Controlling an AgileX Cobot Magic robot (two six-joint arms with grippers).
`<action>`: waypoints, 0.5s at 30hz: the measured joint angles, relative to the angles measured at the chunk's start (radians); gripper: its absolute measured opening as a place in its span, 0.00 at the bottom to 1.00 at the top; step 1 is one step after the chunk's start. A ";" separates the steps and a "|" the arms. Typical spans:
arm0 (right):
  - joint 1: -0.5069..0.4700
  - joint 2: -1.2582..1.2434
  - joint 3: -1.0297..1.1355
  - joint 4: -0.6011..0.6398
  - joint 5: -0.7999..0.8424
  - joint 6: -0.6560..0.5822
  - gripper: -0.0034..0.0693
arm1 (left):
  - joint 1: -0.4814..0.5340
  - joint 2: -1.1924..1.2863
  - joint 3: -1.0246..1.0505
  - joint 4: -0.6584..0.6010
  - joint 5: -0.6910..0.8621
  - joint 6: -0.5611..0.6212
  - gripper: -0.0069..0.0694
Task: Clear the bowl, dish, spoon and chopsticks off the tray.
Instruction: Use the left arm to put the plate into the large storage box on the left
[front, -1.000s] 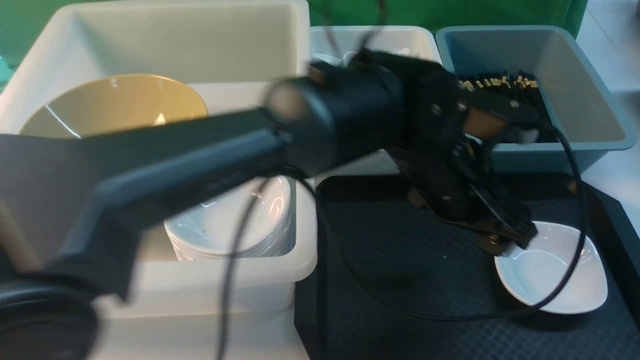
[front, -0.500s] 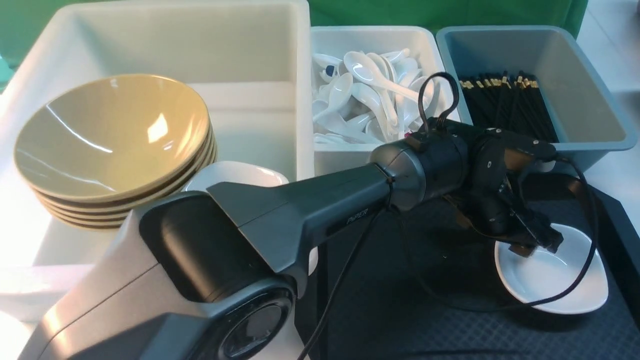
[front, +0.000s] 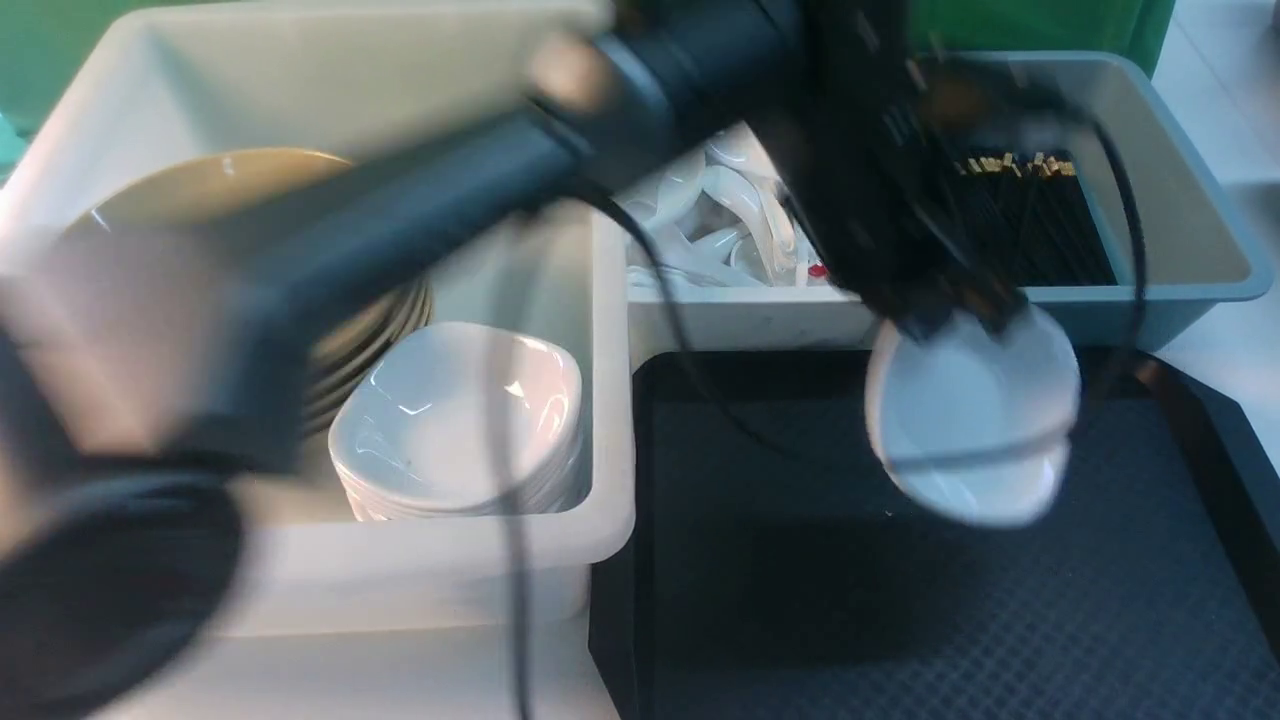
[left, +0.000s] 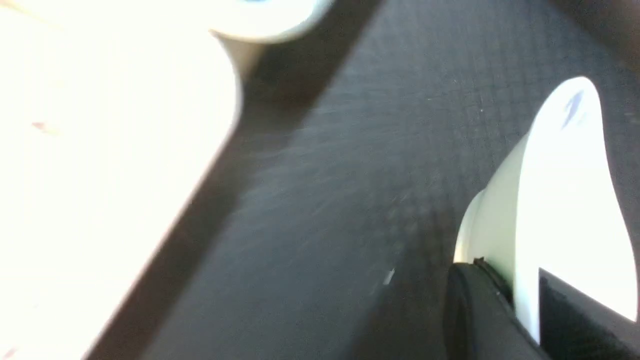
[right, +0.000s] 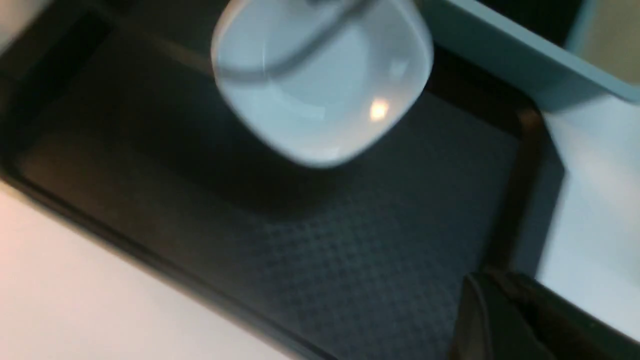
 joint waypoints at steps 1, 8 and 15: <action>0.000 0.027 -0.013 0.060 -0.022 -0.037 0.11 | 0.020 -0.064 0.039 0.009 0.011 -0.002 0.09; 0.022 0.277 -0.215 0.370 -0.117 -0.318 0.11 | 0.335 -0.579 0.487 0.010 -0.026 -0.009 0.09; 0.248 0.537 -0.441 0.387 -0.144 -0.363 0.11 | 0.611 -0.755 0.866 -0.126 -0.147 0.114 0.09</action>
